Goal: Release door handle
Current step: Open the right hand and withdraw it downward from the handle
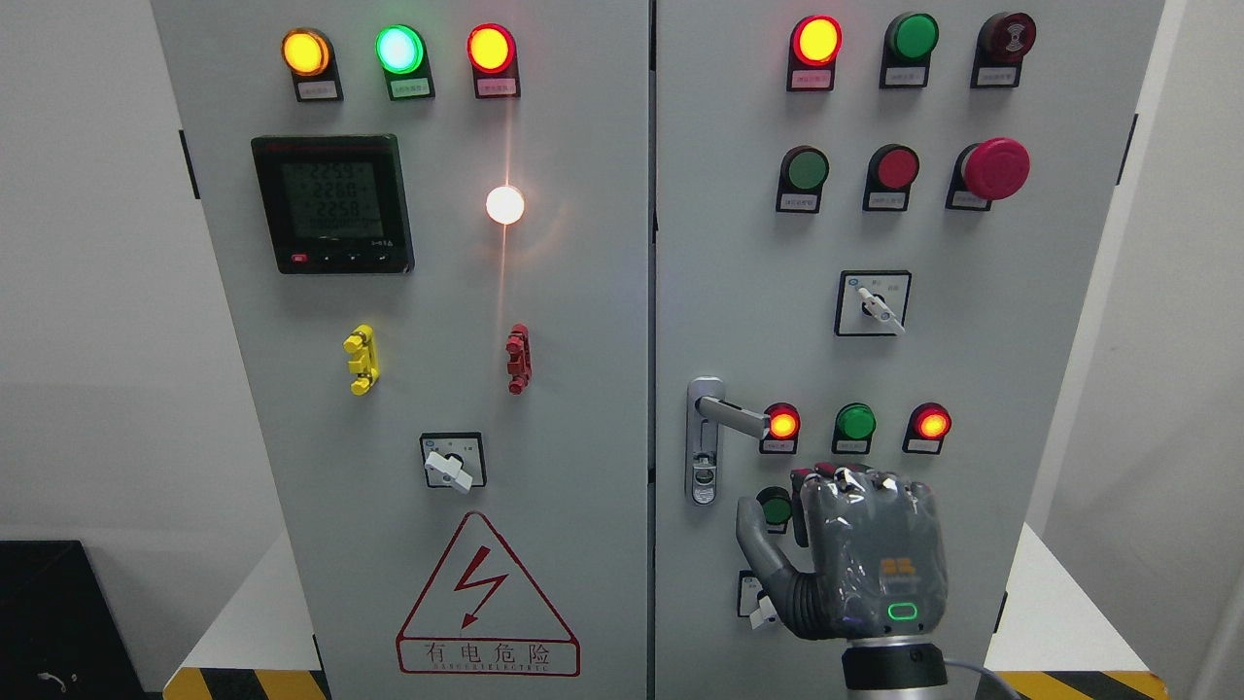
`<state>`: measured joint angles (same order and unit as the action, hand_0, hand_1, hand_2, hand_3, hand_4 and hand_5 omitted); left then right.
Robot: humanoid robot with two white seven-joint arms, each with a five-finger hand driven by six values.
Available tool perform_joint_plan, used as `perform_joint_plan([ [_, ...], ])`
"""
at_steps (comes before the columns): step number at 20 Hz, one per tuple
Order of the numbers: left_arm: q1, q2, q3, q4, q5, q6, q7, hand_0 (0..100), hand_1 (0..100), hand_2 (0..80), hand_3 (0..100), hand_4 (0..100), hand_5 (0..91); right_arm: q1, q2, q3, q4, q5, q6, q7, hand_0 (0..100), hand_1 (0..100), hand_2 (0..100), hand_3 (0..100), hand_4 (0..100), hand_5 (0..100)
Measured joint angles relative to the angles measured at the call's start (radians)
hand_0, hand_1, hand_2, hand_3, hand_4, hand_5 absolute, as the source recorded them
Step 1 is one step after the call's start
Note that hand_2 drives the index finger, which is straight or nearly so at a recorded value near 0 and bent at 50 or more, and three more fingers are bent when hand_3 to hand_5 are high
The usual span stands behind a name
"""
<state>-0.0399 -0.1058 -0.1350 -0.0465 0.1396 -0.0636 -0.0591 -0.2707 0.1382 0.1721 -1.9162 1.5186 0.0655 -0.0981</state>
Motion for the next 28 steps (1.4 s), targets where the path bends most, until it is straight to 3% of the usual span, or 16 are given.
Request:
perform_joint_plan([
  [9, 0.0, 0.0, 0.0, 0.0, 0.0, 0.0, 0.0, 12, 56, 0.0, 0, 0, 0.0, 0.101, -0.001, -0.074, -0.072, -0.041, -0.208, -0.062, 49, 32, 53, 65, 66, 61],
  [12, 0.0, 0.0, 0.0, -0.001, 0.0, 0.0, 0.0, 12, 56, 0.0, 0, 0, 0.0, 0.118, -0.001, -0.113, -0.09, -0.073, -0.285, -0.067, 49, 33, 43, 51, 56, 53],
  [13, 0.0, 0.0, 0.0, 0.0, 0.0, 0.0, 0.0, 12, 56, 0.0, 0, 0, 0.0, 0.121, -0.001, -0.125, -0.094, -0.088, -0.313, -0.067, 49, 33, 37, 43, 47, 44],
  [16, 0.0, 0.0, 0.0, -0.001, 0.0, 0.0, 0.0, 12, 56, 0.0, 0, 0, 0.0, 0.129, -0.001, -0.167, -0.107, -0.14, -0.382, -0.068, 48, 33, 29, 34, 37, 33],
  [19, 0.0, 0.0, 0.0, -0.001, 0.0, 0.0, 0.0, 12, 56, 0.0, 0, 0, 0.0, 0.135, 0.0, -0.209, -0.118, -0.19, -0.436, -0.07, 48, 34, 26, 32, 35, 30],
  [28, 0.0, 0.0, 0.0, 0.0, 0.0, 0.0, 0.0, 12, 56, 0.0, 0, 0, 0.0, 0.142, -0.001, -0.292, -0.141, -0.32, -0.497, -0.034, 51, 24, 11, 15, 16, 12],
])
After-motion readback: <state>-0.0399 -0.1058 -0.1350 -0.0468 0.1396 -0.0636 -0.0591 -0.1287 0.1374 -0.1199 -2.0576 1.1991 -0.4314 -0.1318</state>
